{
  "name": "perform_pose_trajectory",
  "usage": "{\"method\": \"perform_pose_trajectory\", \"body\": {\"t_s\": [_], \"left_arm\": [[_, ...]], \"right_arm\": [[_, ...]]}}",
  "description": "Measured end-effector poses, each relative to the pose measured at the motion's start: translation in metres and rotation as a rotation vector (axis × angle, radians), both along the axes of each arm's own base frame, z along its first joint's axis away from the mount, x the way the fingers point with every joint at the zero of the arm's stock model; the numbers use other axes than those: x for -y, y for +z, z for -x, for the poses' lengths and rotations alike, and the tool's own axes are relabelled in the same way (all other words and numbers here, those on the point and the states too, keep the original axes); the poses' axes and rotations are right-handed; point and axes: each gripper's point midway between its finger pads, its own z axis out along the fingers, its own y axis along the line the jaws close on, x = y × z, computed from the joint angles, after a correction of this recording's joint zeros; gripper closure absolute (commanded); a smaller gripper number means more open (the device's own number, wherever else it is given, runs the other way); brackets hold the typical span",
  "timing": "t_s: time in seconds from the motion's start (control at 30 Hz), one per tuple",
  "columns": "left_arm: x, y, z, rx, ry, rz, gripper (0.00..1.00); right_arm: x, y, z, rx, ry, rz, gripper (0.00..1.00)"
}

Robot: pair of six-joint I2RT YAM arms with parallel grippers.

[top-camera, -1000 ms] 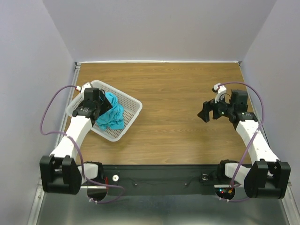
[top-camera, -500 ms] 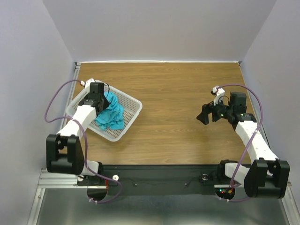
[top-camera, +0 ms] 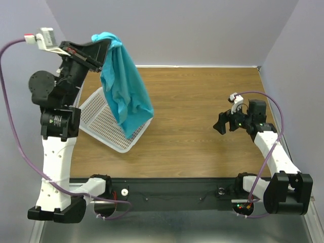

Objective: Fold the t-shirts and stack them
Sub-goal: Grab the tshirt from the pile, then move the tshirt to the center of the board

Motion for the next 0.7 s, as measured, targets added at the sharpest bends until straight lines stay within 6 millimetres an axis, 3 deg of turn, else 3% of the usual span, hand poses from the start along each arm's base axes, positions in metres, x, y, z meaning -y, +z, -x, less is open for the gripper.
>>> {"method": "perform_pose_trajectory", "body": {"t_s": [0.17, 0.3, 0.47, 0.6, 0.7], "left_arm": [[0.027, 0.086, 0.035, 0.203, -0.218, 0.116, 1.00], [0.062, 0.120, 0.053, 0.269, -0.424, 0.190, 1.00], [0.108, 0.121, 0.036, 0.221, -0.591, 0.227, 1.00], [0.151, 0.100, 0.010, 0.132, -0.680, 0.236, 1.00], [0.169, 0.090, -0.002, 0.089, -0.710, 0.239, 1.00]], "right_arm": [[0.005, 0.001, -0.004, 0.010, -0.022, 0.012, 0.00], [0.010, 0.001, -0.008, 0.018, -0.051, 0.029, 0.00], [0.015, 0.001, -0.011, 0.023, -0.080, 0.041, 0.00], [0.021, 0.000, -0.013, 0.021, -0.108, 0.053, 0.00], [0.025, -0.001, -0.014, 0.019, -0.125, 0.059, 0.00]]}}
